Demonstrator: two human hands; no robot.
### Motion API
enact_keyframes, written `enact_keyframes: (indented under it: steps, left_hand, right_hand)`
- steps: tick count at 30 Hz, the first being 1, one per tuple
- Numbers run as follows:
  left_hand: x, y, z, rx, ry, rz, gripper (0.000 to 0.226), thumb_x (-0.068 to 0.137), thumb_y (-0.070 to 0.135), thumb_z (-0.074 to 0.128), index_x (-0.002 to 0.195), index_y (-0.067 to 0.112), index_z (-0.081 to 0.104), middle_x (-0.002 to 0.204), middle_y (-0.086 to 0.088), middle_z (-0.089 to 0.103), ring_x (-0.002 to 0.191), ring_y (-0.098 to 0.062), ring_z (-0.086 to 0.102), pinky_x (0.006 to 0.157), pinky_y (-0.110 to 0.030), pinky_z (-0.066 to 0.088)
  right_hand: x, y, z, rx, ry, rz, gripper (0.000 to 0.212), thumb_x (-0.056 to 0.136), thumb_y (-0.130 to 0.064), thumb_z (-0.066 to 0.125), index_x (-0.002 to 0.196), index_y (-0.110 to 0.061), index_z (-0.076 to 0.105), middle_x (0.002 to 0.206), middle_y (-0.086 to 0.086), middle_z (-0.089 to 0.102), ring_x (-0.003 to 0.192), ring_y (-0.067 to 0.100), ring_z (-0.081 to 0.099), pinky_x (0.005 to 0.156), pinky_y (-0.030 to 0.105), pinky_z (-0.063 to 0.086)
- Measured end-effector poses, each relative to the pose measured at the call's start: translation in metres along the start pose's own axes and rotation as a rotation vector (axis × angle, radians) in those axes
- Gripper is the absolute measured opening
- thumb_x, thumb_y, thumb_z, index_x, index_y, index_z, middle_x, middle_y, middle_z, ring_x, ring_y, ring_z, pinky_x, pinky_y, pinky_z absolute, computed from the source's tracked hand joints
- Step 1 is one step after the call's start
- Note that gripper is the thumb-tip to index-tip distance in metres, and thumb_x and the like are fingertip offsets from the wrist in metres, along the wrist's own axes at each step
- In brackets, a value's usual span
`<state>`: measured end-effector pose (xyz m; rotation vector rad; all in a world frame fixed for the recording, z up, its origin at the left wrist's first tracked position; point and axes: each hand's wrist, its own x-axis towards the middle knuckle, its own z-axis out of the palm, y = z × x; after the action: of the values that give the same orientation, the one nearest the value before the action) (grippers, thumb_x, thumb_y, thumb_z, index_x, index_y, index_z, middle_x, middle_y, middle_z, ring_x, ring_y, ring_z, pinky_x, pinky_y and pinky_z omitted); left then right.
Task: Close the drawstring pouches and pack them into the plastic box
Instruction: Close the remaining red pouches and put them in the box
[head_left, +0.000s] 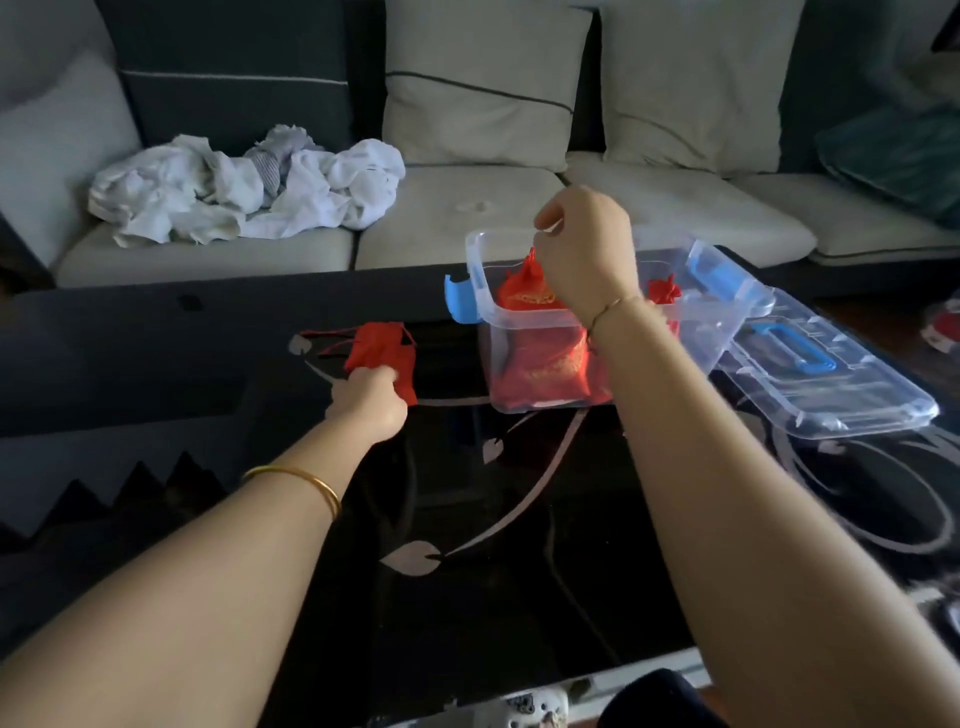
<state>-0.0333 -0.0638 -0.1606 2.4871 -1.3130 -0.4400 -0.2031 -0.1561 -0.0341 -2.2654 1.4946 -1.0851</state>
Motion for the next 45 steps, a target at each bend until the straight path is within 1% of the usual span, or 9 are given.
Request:
enact_keyframes:
  steps: [4,8,12,17,22,26,31,35,45]
  left_hand:
    - [-0.013,-0.01,0.008,-0.011,0.063,0.07,0.047,0.093,0.009,0.047,0.139,0.02,0.045,0.141,-0.011,0.038,0.126,-0.035,0.041,0.103,-0.044,0.04]
    - [-0.04,-0.015,0.014,-0.111,0.051,0.123,0.042,0.086,0.008,0.055,0.125,0.022,0.057,0.127,-0.013,0.047,0.115,-0.031,0.051,0.098,-0.042,0.045]
    - [-0.064,-0.02,0.023,-0.261,0.047,0.151,0.03,0.079,0.003,0.06,0.106,0.015,0.067,0.112,-0.018,0.062,0.101,-0.033,0.061,0.088,-0.037,0.05]
    - [-0.087,-0.021,0.029,-0.537,0.114,0.118,0.032,0.083,-0.007,0.053,0.109,0.005,0.066,0.112,-0.012,0.065,0.099,-0.021,0.063,0.083,-0.025,0.049]
    - [-0.095,-0.015,0.013,-0.851,0.112,-0.027,0.034,0.086,0.037,0.061,0.11,0.014,0.056,0.112,-0.001,0.06,0.104,-0.018,0.059,0.09,-0.039,0.05]
    - [-0.108,-0.001,-0.003,-1.04,0.137,0.051,0.013,0.092,0.027,0.059,0.085,0.017,0.06,0.086,0.005,0.06,0.077,-0.005,0.054,0.067,-0.024,0.042]
    - [-0.123,0.005,-0.003,-1.058,0.088,0.078,0.013,0.091,0.012,0.059,0.1,0.016,0.067,0.096,0.001,0.064,0.083,-0.007,0.058,0.063,-0.019,0.045]
    - [-0.126,0.006,-0.001,-1.07,0.036,0.078,0.017,0.09,0.009,0.059,0.102,0.018,0.068,0.101,0.002,0.065,0.091,-0.01,0.059,0.07,-0.022,0.046]
    - [-0.123,0.007,-0.013,-1.279,0.068,-0.045,0.02,0.094,0.026,0.054,0.083,0.025,0.07,0.089,0.006,0.066,0.085,-0.007,0.06,0.071,-0.024,0.042]
  right_hand:
    - [-0.06,-0.029,0.005,0.262,0.014,-0.024,0.017,0.085,-0.009,0.046,0.082,-0.016,0.061,0.091,0.003,0.065,0.08,0.018,0.058,0.07,0.029,0.046]
    - [-0.101,-0.026,0.048,0.215,-0.387,0.052,0.019,0.084,-0.013,0.048,0.066,-0.01,0.055,0.078,0.008,0.065,0.072,0.03,0.065,0.067,0.038,0.055]
    - [-0.131,0.001,0.097,0.084,-0.61,0.198,0.03,0.09,-0.032,0.054,0.077,-0.005,0.055,0.092,0.018,0.058,0.085,0.033,0.058,0.066,0.03,0.036]
    - [-0.134,0.008,0.098,0.191,-0.562,0.221,0.029,0.08,-0.02,0.068,0.059,-0.01,0.051,0.059,0.001,0.047,0.056,0.017,0.045,0.046,0.025,0.03]
    - [-0.143,0.014,0.081,0.624,-0.535,0.453,0.02,0.078,-0.003,0.069,0.077,-0.016,0.054,0.067,0.001,0.052,0.057,0.012,0.047,0.051,0.024,0.041]
    - [-0.149,0.015,0.06,0.718,-0.577,0.444,0.022,0.079,0.002,0.067,0.074,-0.015,0.053,0.067,0.004,0.053,0.058,0.012,0.049,0.059,0.028,0.048]
    - [-0.156,0.015,0.043,0.605,-0.52,0.453,0.038,0.08,0.001,0.056,0.117,-0.008,0.057,0.094,0.009,0.056,0.082,0.019,0.052,0.077,0.043,0.054]
    - [-0.154,0.02,0.035,0.761,-0.498,0.434,0.059,0.085,0.009,0.042,0.138,-0.015,0.04,0.123,0.004,0.05,0.085,0.019,0.061,0.065,0.027,0.05]
    - [-0.159,0.019,0.034,0.542,-0.703,0.248,0.014,0.091,-0.005,0.05,0.098,-0.013,0.059,0.084,0.003,0.063,0.068,0.011,0.061,0.054,0.02,0.041]
